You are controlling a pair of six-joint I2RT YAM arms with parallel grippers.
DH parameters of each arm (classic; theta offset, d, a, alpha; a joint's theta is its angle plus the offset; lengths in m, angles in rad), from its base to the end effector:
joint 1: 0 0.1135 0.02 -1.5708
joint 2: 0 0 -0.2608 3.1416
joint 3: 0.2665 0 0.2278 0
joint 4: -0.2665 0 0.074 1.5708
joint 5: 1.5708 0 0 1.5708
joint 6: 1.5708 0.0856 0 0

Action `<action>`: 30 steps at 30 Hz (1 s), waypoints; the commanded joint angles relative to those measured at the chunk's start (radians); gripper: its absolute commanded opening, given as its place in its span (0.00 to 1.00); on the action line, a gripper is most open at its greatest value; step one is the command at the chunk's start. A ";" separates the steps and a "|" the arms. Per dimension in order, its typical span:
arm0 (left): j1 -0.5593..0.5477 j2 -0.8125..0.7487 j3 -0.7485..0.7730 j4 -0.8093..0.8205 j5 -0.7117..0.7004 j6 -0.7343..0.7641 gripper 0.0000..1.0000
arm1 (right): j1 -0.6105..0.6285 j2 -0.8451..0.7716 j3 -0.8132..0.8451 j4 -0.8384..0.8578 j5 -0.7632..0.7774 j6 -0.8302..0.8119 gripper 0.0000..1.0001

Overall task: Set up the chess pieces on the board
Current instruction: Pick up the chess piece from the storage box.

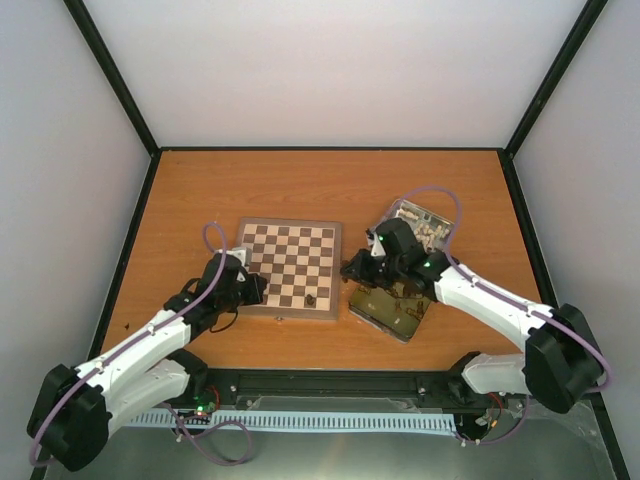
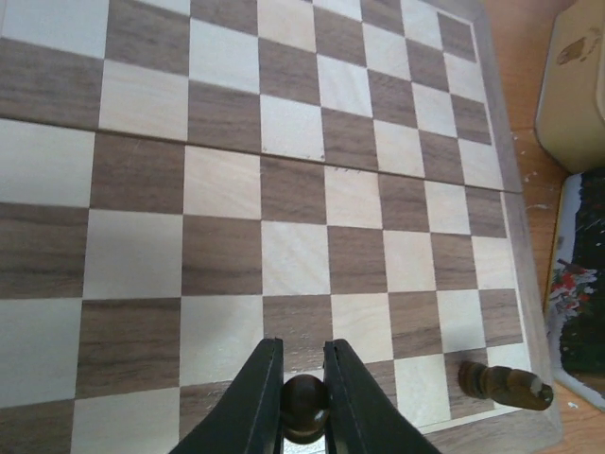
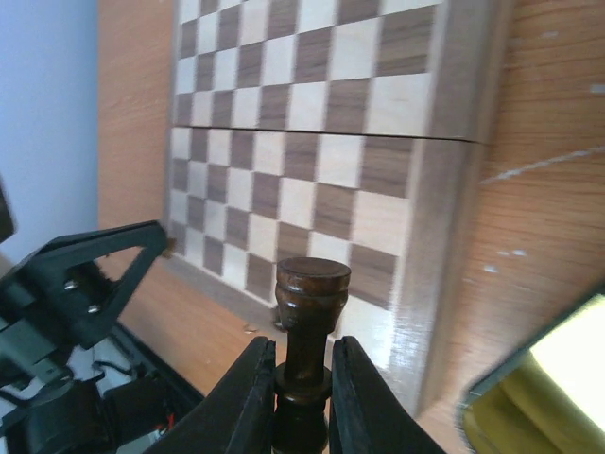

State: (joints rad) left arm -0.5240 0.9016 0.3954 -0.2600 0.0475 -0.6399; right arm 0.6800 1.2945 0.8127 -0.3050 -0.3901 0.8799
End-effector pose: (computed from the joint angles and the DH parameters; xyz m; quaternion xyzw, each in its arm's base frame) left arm 0.1663 -0.1008 0.1534 -0.0440 0.9189 -0.2334 0.3150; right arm 0.1969 0.2011 0.2073 0.0168 0.9095 0.3909 0.1405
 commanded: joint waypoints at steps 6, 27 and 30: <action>-0.011 -0.030 0.059 0.000 0.033 0.044 0.01 | -0.114 -0.061 -0.135 -0.078 0.051 -0.019 0.15; -0.011 -0.050 0.095 -0.014 0.076 0.066 0.02 | -0.163 0.064 -0.158 -0.113 0.215 -0.133 0.15; -0.011 -0.051 0.095 -0.015 0.072 0.064 0.01 | -0.163 0.066 -0.148 -0.110 0.174 -0.142 0.15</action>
State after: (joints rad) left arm -0.5240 0.8642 0.4492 -0.2661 0.1204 -0.5972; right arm 0.5247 1.3548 0.6571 -0.4221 -0.2012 0.7620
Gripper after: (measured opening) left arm 0.110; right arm 0.156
